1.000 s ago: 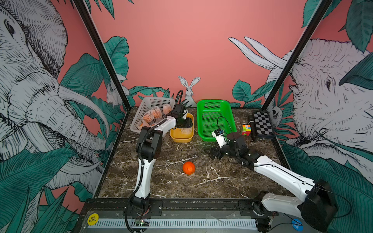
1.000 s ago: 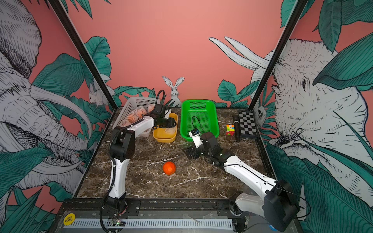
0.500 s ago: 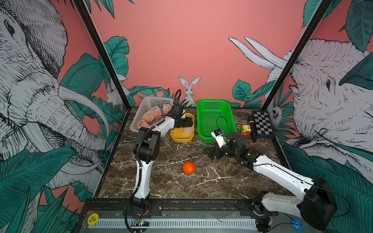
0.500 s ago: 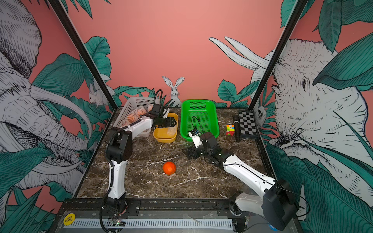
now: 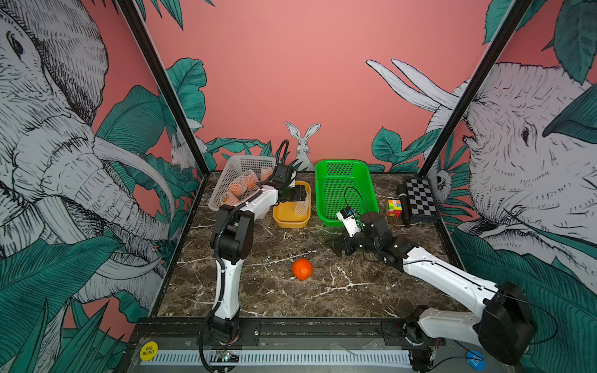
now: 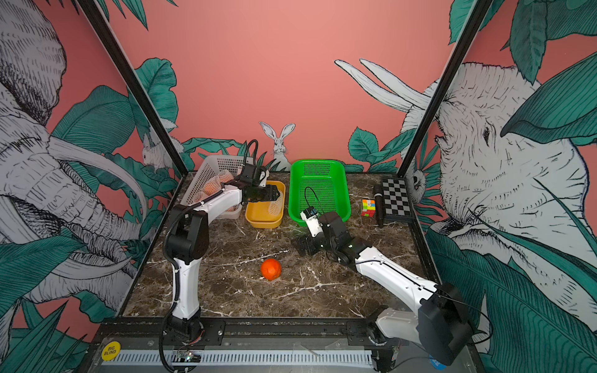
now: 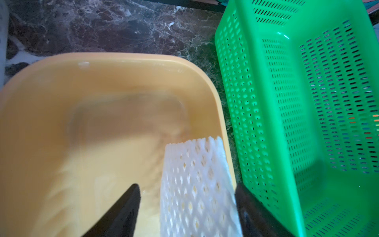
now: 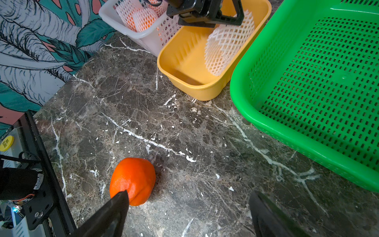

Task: Remove foam nets from oranges
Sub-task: Place the foam net into the storage box.

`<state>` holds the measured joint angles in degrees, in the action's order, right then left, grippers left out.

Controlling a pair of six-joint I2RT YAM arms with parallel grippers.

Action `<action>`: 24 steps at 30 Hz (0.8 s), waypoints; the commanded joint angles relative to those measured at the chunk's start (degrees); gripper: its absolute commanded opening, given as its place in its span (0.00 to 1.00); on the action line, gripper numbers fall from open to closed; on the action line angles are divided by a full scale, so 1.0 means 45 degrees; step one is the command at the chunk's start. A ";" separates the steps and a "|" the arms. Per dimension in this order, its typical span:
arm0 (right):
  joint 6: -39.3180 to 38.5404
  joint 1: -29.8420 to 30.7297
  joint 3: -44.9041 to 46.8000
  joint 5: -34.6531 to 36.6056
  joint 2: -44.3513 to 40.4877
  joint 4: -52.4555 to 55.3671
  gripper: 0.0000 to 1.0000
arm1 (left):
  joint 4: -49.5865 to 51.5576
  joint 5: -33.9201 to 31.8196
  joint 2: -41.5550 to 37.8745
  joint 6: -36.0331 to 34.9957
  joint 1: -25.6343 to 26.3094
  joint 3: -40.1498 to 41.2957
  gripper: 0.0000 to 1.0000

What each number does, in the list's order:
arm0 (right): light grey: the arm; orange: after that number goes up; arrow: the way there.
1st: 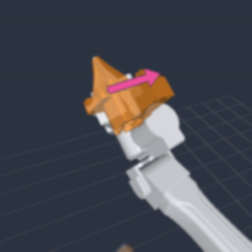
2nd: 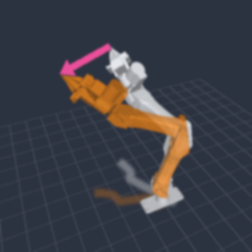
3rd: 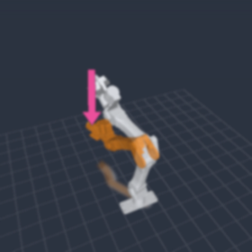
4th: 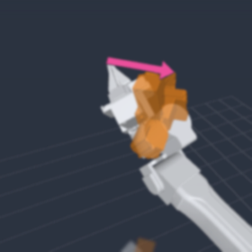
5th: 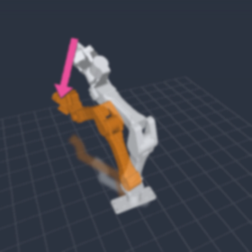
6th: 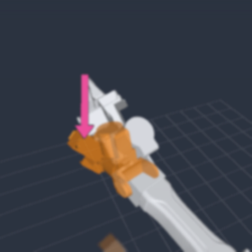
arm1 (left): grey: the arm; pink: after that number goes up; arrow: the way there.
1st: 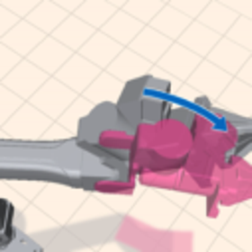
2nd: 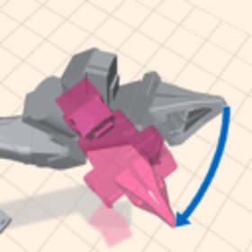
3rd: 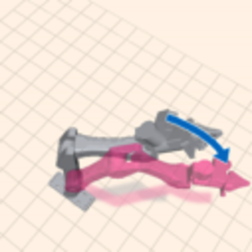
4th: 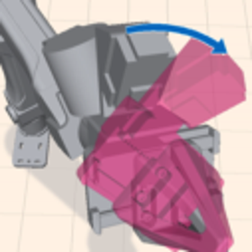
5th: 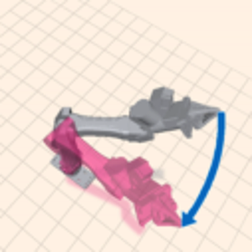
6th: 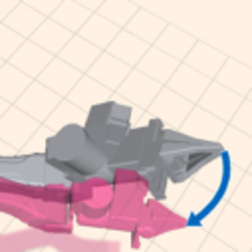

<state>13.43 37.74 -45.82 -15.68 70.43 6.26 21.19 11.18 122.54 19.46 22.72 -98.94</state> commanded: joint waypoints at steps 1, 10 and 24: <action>-0.0132 0.0072 -0.0423 -0.0116 0.0146 -0.0315 0.92 | 0.0506 -0.0197 -0.1037 -0.0188 -0.0047 0.0183 0.63; -0.0091 0.0091 -0.0427 -0.0234 0.0281 -0.0307 0.92 | -0.0206 0.1446 -0.0666 0.0622 -0.0035 0.0229 0.27; -0.0065 0.0112 -0.0420 -0.0160 0.0276 -0.0153 0.92 | -0.2039 0.3593 0.0595 0.2316 0.0068 0.0304 0.51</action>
<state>13.34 37.78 -46.39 -16.32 71.61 6.26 15.16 23.97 124.90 27.38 22.76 -98.28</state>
